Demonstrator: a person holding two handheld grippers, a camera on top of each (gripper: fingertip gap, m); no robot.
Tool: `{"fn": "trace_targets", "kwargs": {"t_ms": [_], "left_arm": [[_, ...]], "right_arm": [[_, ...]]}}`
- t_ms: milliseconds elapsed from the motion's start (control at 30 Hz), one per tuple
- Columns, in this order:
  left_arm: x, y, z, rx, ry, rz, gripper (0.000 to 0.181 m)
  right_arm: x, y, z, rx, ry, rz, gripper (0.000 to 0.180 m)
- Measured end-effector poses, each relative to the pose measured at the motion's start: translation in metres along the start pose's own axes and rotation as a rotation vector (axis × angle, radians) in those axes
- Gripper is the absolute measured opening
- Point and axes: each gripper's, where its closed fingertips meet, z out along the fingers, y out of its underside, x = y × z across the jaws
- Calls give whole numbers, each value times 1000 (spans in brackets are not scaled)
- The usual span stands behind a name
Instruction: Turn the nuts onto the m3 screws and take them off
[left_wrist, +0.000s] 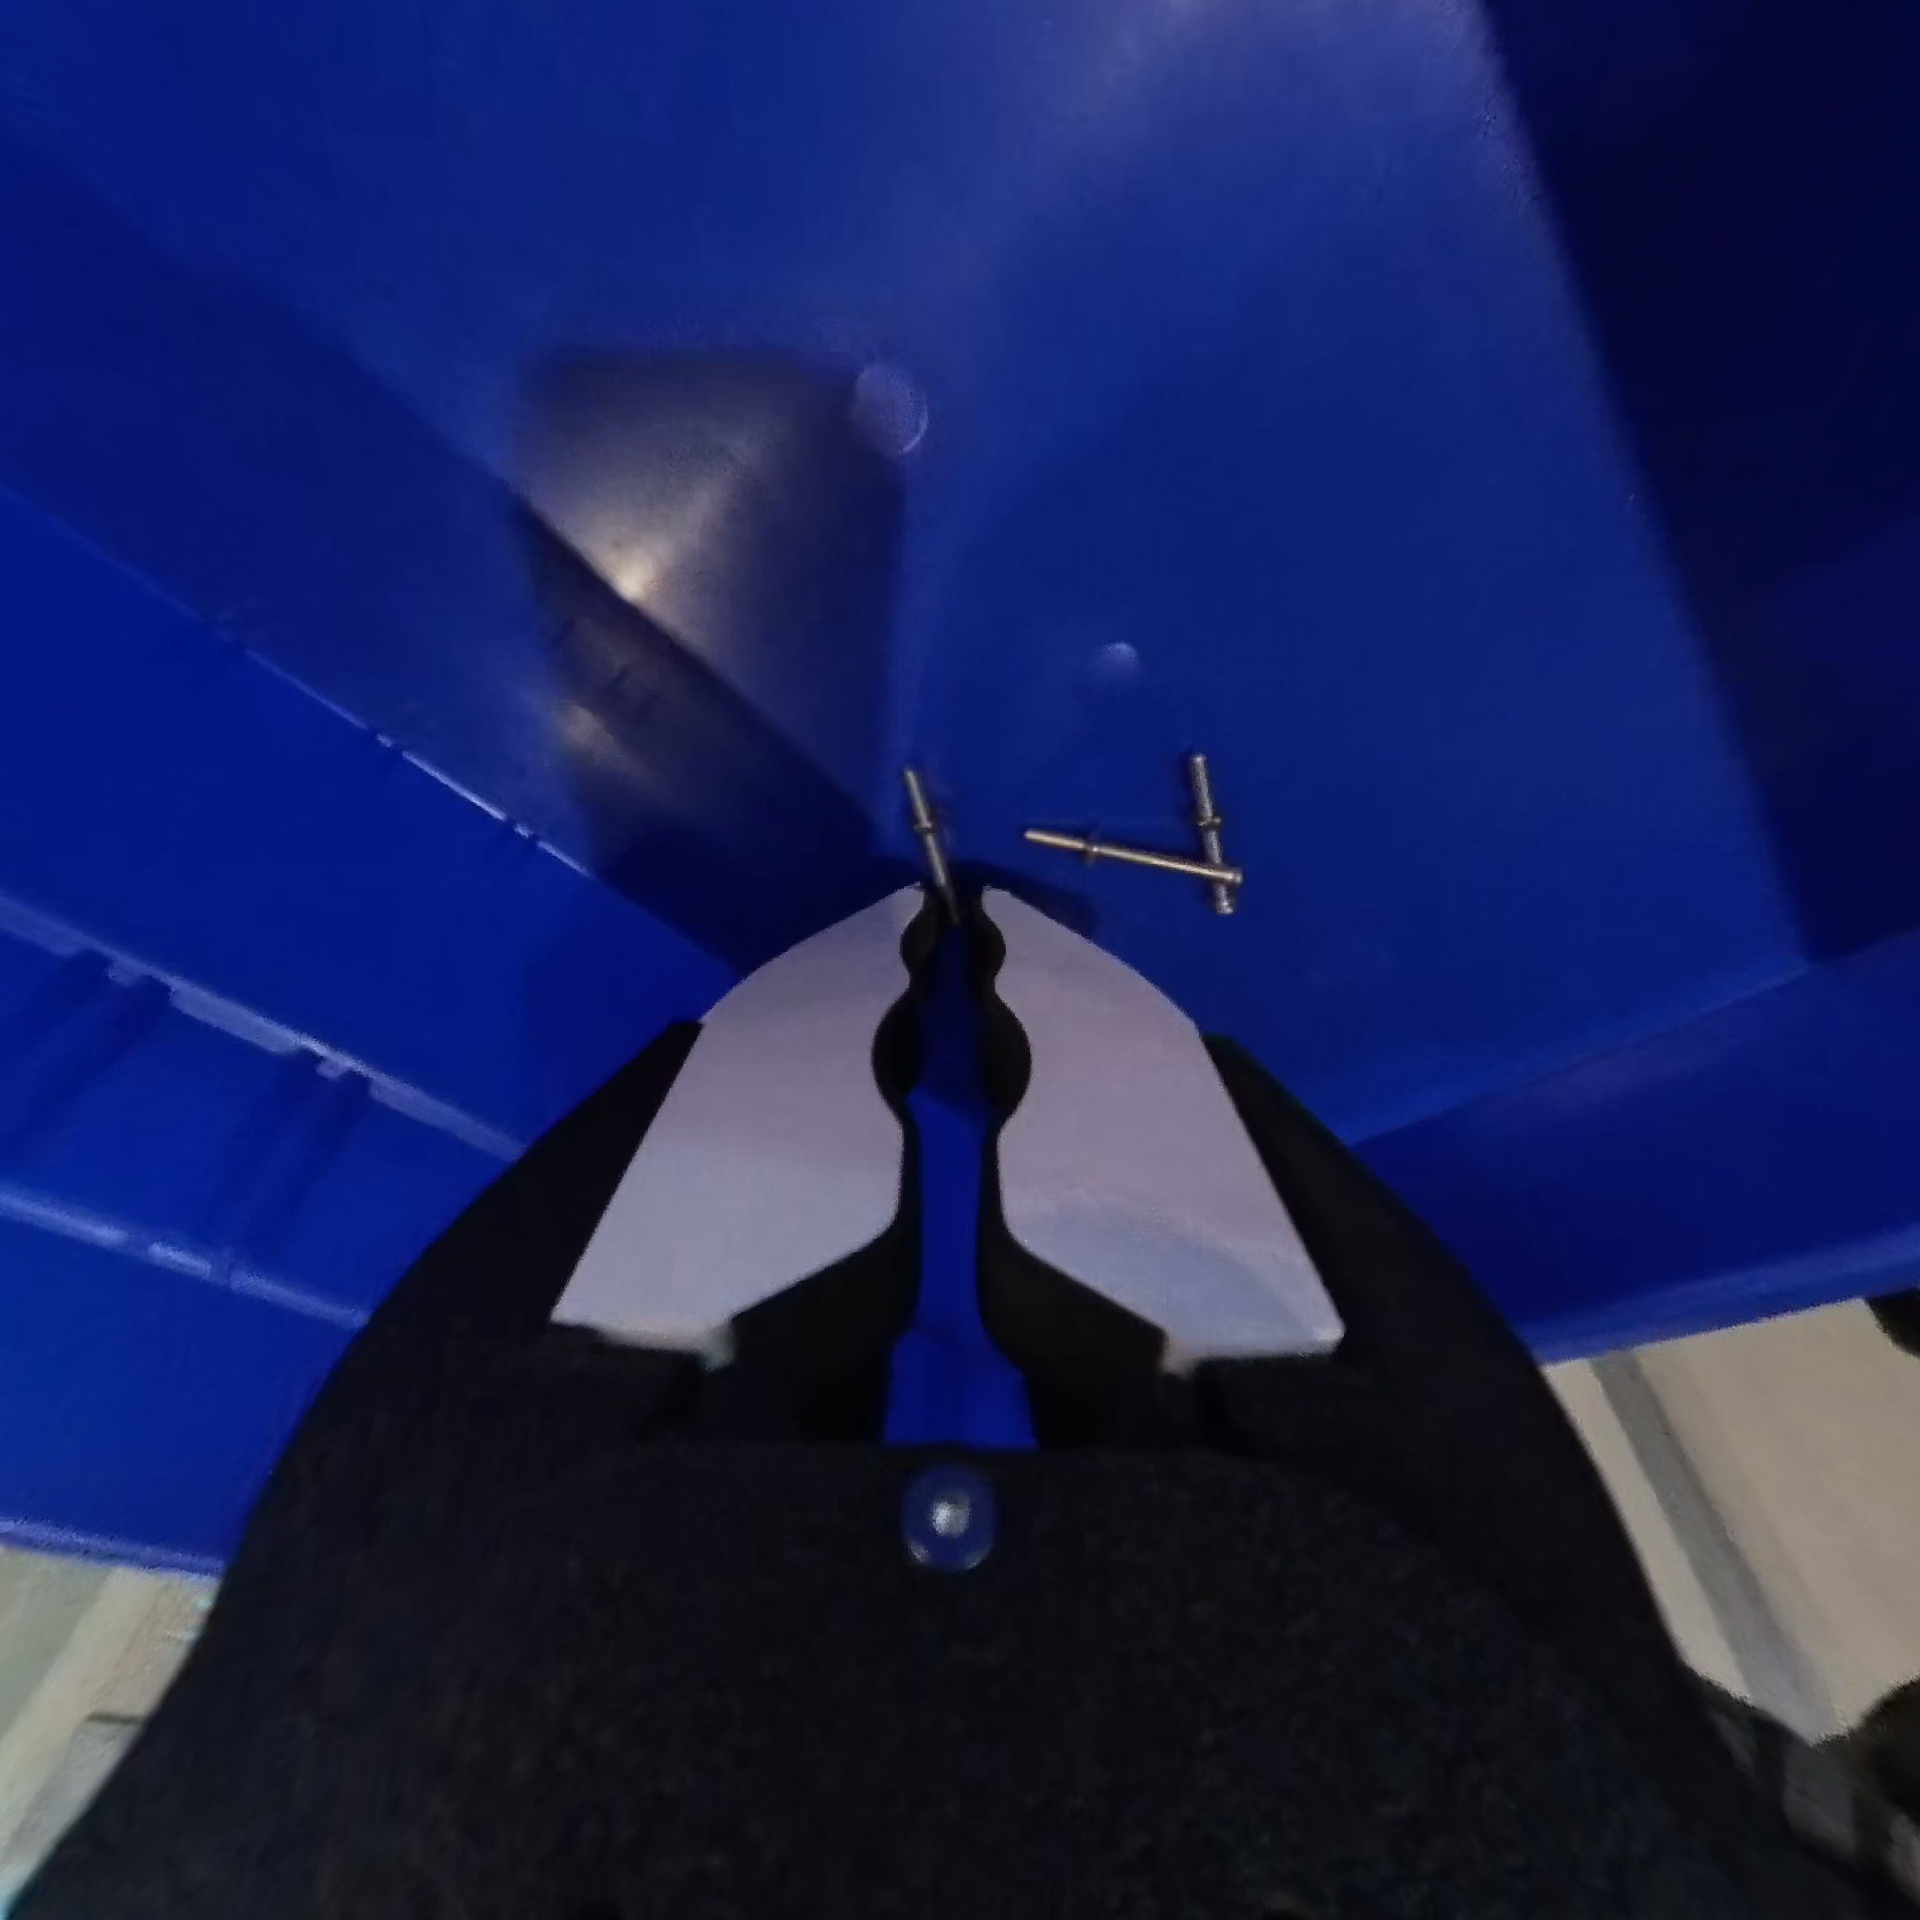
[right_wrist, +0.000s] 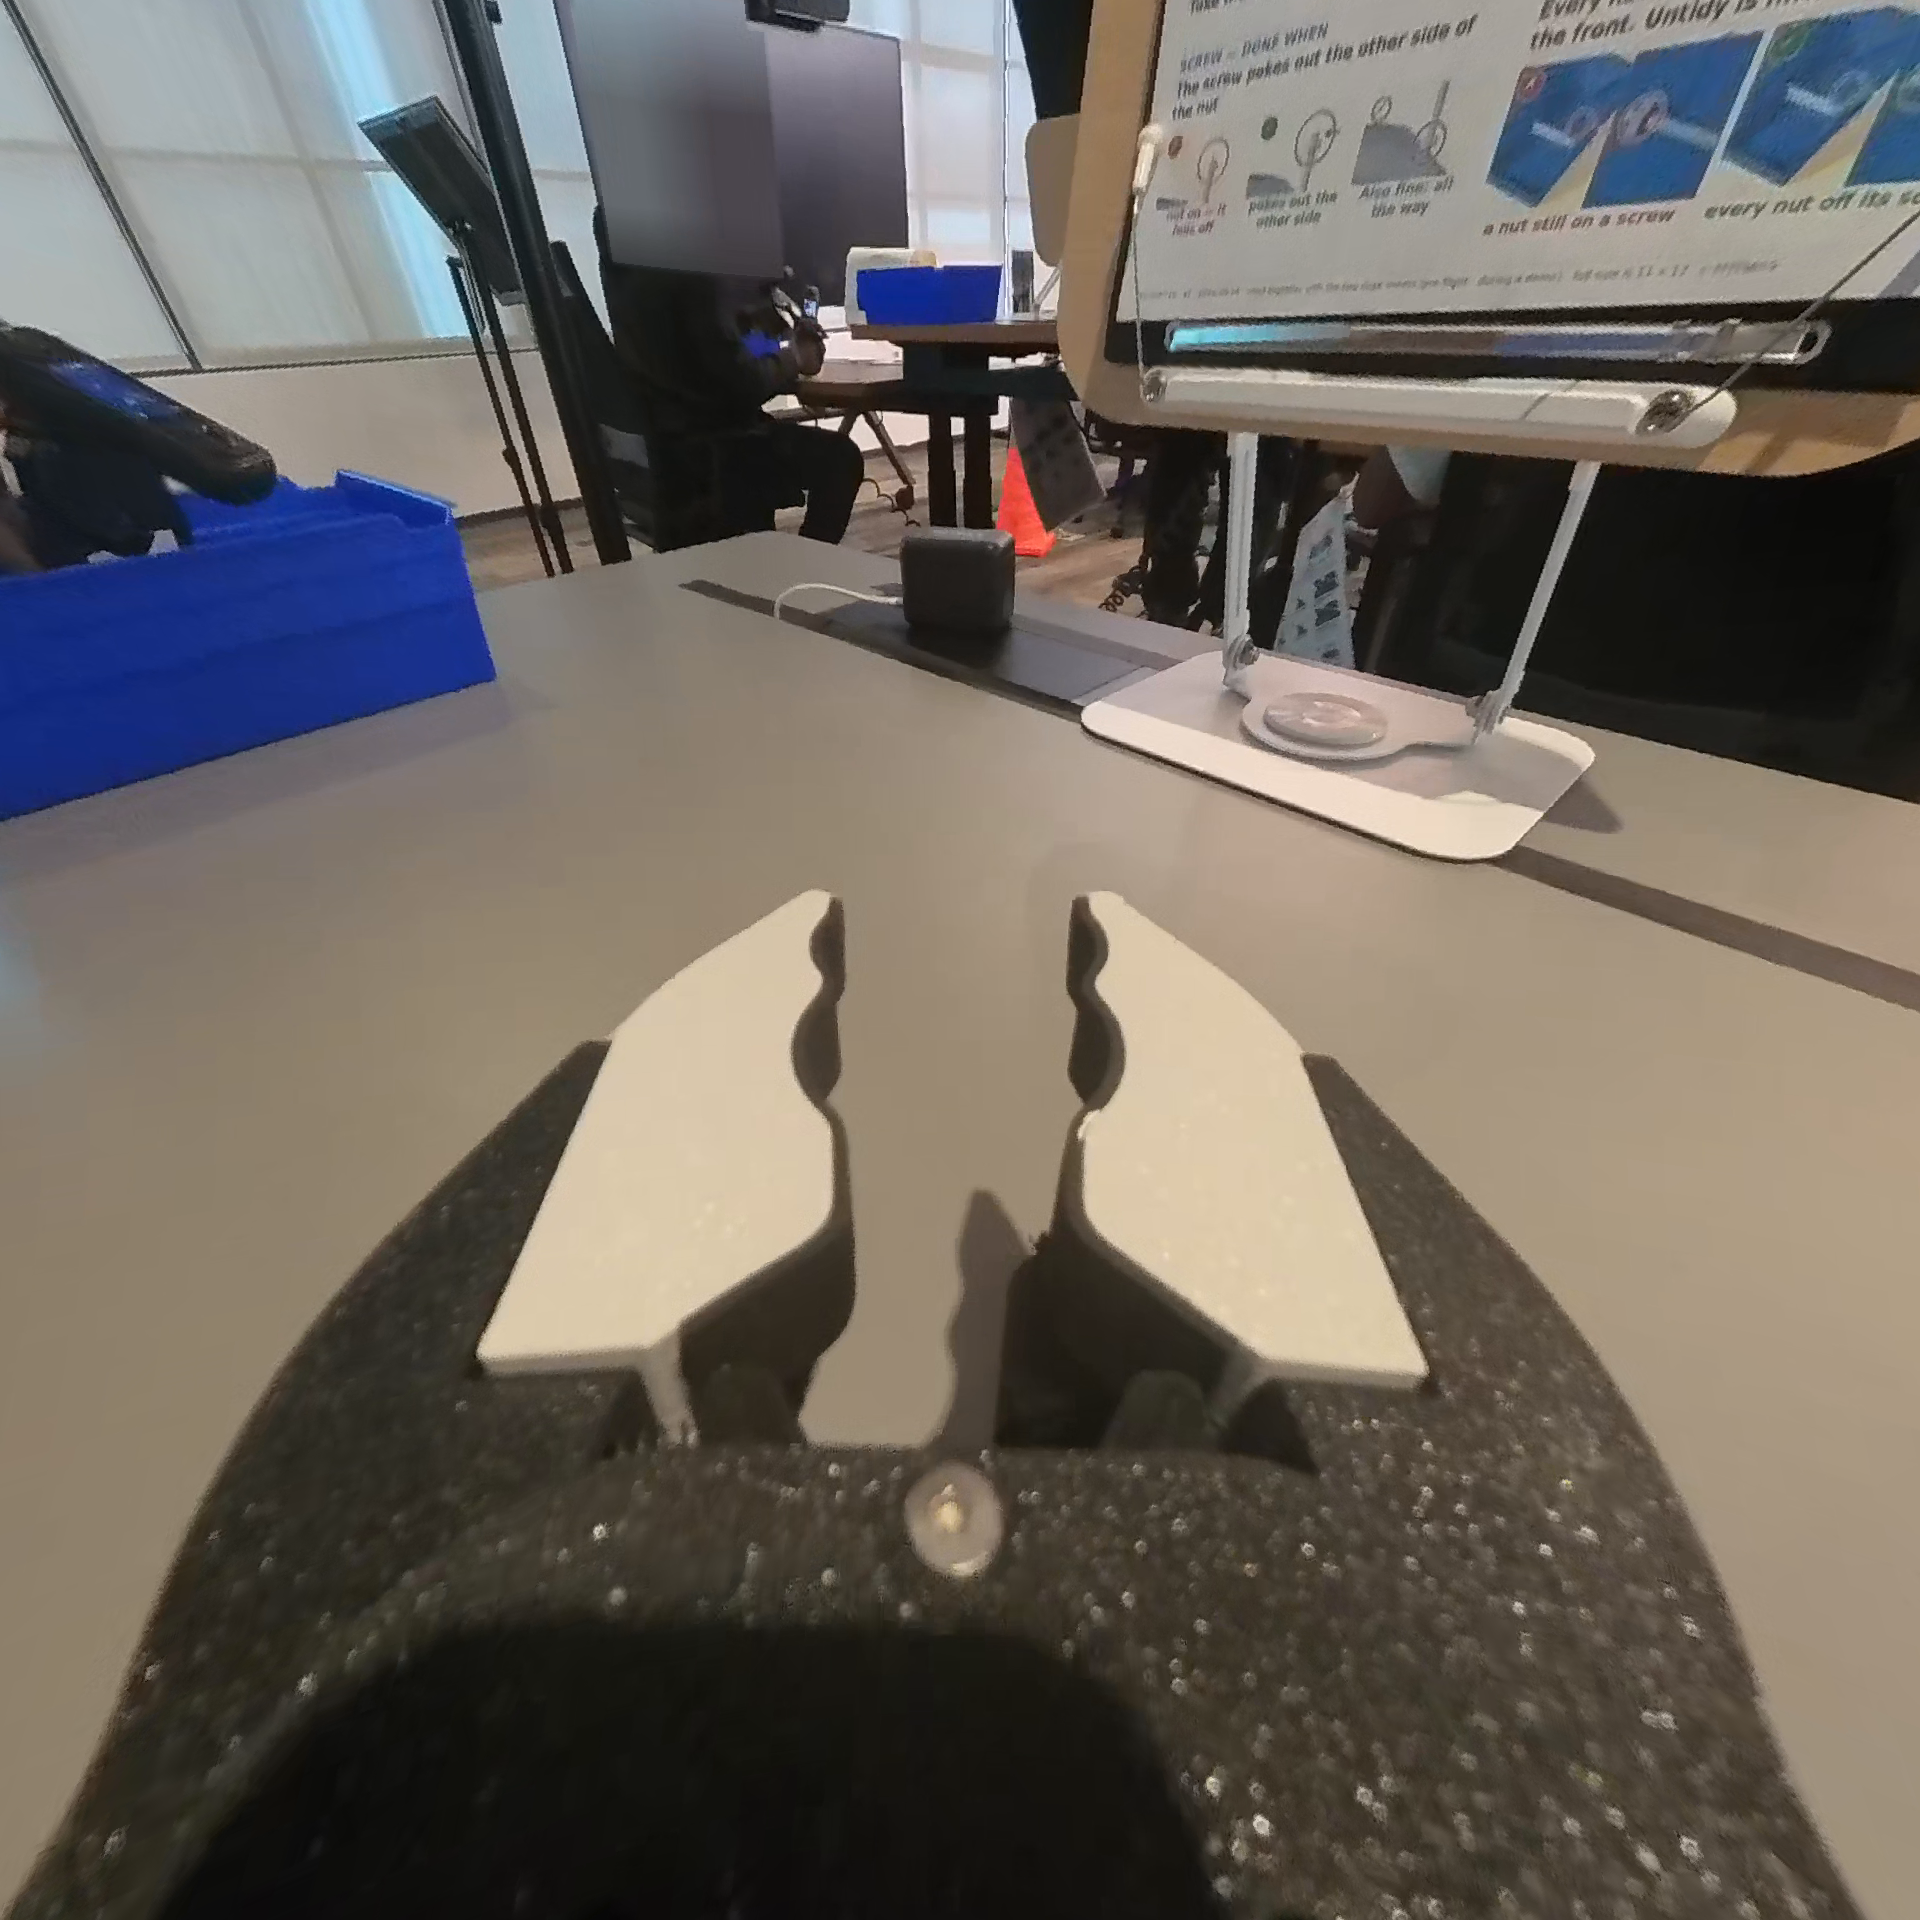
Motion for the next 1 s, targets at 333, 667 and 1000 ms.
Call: {"fn": "trace_targets", "kwargs": {"t_ms": [333,667,1000], "left_arm": [[13,-15,-60,387,0,-88,5],[147,-156,-230,1063,78,180,4],[351,-299,-233,1426,619,570,4]], "right_arm": [[-2,-2,-2,6,-6,-5,40],[-6,0,1,21,-44,40,40],[-34,-4,3,60,-251,86,39]]}}
